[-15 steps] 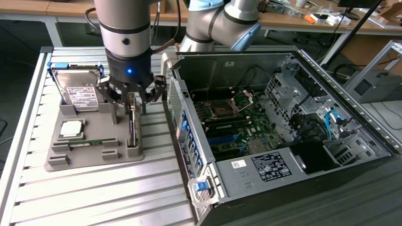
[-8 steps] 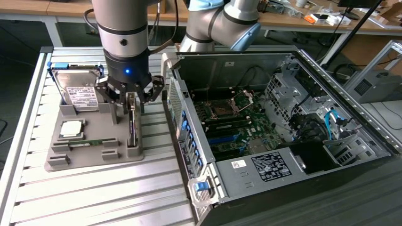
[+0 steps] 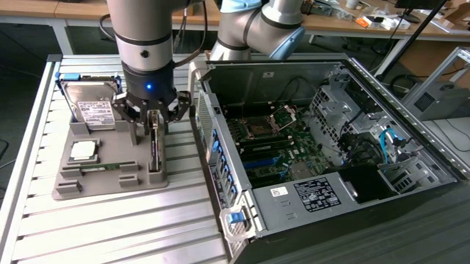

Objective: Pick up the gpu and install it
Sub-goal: 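Pick up the gpu and move the gpu toward the slot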

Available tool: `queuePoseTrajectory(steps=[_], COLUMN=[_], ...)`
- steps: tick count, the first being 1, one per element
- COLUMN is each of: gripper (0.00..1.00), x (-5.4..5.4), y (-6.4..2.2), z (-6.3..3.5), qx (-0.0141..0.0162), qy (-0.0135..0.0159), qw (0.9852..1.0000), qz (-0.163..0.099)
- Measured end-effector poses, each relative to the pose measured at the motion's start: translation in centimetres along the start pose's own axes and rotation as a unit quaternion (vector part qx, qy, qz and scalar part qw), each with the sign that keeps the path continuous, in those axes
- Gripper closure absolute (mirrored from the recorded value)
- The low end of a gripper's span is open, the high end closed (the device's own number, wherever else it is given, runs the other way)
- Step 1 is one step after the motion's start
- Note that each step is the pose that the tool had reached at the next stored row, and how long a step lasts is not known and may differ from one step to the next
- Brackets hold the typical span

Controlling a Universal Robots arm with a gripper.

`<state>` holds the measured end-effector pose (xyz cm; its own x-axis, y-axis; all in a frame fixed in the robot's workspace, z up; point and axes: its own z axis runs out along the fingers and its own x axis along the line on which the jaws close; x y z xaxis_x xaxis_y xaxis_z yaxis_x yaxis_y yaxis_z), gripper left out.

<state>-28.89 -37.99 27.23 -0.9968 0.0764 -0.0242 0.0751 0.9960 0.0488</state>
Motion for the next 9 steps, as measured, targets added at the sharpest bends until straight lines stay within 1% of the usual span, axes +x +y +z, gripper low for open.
queuePoseTrajectory(steps=[4,9], gripper=[0.56,0.56], x=[0.05,0.15], y=[0.09,0.44], z=[0.35,0.74], qx=[0.0000,0.0000], qy=[0.0000,0.0000], qw=[1.0000,1.0000], qz=[0.000,0.000])
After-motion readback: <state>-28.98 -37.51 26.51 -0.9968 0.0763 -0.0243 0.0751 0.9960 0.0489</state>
